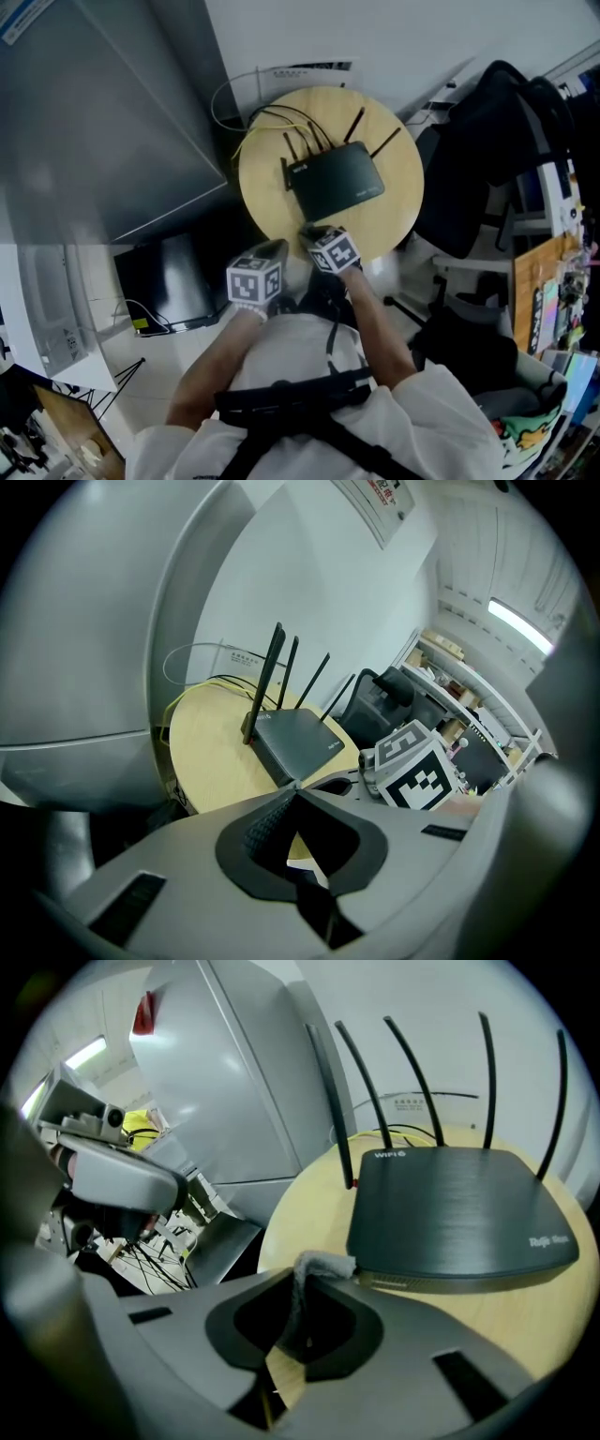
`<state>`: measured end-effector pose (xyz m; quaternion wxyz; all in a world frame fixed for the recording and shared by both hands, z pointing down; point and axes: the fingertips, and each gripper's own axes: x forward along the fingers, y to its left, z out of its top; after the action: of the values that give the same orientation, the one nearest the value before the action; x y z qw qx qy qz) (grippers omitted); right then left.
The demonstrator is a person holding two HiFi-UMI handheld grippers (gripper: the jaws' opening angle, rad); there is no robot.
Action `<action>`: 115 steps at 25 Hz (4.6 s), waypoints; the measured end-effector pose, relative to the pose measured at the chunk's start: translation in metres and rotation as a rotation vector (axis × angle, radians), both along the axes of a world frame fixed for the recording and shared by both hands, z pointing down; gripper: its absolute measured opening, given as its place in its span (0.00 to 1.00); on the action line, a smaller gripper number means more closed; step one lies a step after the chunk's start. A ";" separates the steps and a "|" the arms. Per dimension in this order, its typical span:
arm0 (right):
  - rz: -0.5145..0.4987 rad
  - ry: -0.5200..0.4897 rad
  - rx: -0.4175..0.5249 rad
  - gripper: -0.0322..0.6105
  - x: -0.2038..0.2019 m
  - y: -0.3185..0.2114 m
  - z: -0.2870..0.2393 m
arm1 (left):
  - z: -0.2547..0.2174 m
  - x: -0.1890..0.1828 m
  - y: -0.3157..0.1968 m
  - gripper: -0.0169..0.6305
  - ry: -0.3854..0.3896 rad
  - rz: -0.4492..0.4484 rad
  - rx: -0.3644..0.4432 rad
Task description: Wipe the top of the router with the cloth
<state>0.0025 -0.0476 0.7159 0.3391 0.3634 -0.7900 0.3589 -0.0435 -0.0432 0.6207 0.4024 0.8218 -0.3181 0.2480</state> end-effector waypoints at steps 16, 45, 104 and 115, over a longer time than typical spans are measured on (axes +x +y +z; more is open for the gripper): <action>0.435 0.125 -0.003 0.11 -0.020 -0.086 -0.004 | 0.000 -0.064 -0.017 0.02 0.034 -0.068 0.014; 0.542 0.166 -0.092 0.11 0.050 0.009 0.006 | -0.008 -0.015 0.008 0.02 0.083 0.060 0.006; 0.463 -0.287 0.429 0.11 0.086 0.222 -0.253 | -0.148 0.014 0.201 0.02 0.120 -0.120 0.318; 0.522 -0.226 0.465 0.11 0.079 0.203 -0.261 | -0.162 0.010 0.169 0.02 0.166 -0.055 0.346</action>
<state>0.0819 0.1553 0.4545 0.0550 0.5780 -0.7637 0.2822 -0.0332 0.1259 0.4588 0.2868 0.8874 -0.3438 0.1099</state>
